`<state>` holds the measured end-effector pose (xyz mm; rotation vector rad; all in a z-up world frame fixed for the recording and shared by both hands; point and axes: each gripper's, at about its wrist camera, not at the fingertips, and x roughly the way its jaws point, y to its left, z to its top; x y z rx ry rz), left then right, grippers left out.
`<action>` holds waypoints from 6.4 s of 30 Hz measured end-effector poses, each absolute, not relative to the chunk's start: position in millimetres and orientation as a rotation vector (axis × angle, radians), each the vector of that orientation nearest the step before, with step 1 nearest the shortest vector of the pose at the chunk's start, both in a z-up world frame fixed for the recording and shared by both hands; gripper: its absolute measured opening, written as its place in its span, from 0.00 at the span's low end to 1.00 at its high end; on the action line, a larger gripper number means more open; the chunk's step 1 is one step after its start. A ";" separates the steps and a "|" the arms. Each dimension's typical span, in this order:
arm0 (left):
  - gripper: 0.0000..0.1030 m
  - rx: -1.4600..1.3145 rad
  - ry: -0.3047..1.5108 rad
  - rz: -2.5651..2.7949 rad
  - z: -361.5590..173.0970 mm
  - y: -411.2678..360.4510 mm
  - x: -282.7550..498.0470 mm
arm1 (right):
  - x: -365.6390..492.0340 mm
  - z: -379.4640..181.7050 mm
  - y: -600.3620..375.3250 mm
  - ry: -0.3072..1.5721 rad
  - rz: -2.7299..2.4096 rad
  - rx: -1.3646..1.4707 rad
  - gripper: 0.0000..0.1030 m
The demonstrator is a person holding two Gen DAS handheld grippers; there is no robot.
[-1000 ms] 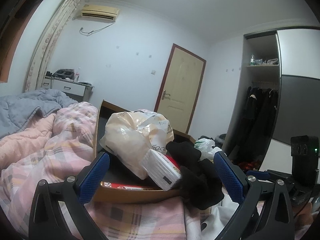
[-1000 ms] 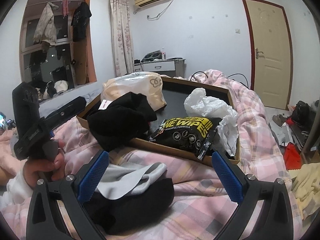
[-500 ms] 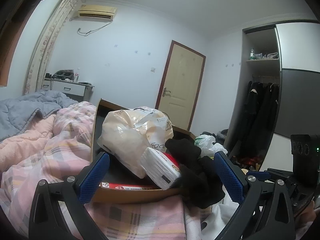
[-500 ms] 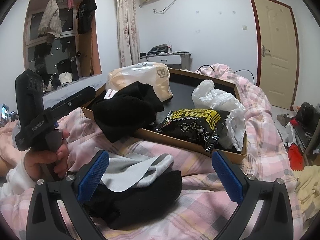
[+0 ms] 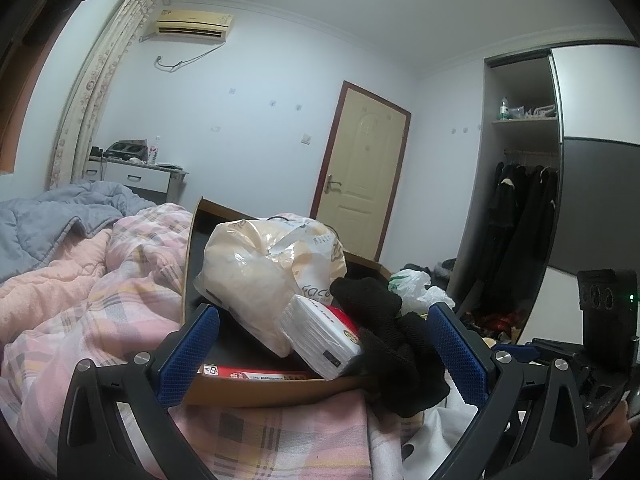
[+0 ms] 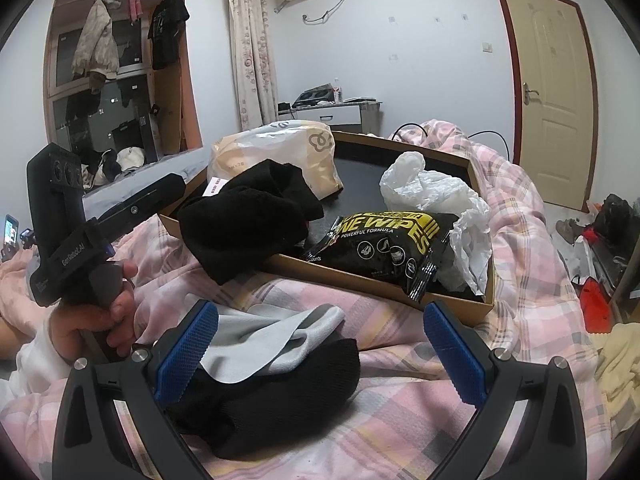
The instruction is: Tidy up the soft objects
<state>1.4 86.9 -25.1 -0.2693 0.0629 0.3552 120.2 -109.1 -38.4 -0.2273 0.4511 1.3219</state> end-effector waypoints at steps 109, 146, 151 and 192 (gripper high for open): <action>1.00 -0.507 0.071 0.287 -24.7 94.8 -28.4 | 135.9 -40.7 -115.1 0.509 1.398 -0.085 0.99; 1.00 -0.212 -0.075 0.322 -23.2 41.2 -35.1 | 129.6 -39.0 -113.8 0.487 1.305 -0.163 0.99; 1.00 -0.226 -0.073 0.321 -23.9 42.7 -34.3 | 117.5 -41.9 -105.5 0.482 1.353 -0.262 0.99; 1.00 -0.291 -0.050 0.326 -30.7 58.4 -31.0 | 113.5 32.8 -108.1 0.273 1.374 -0.152 0.09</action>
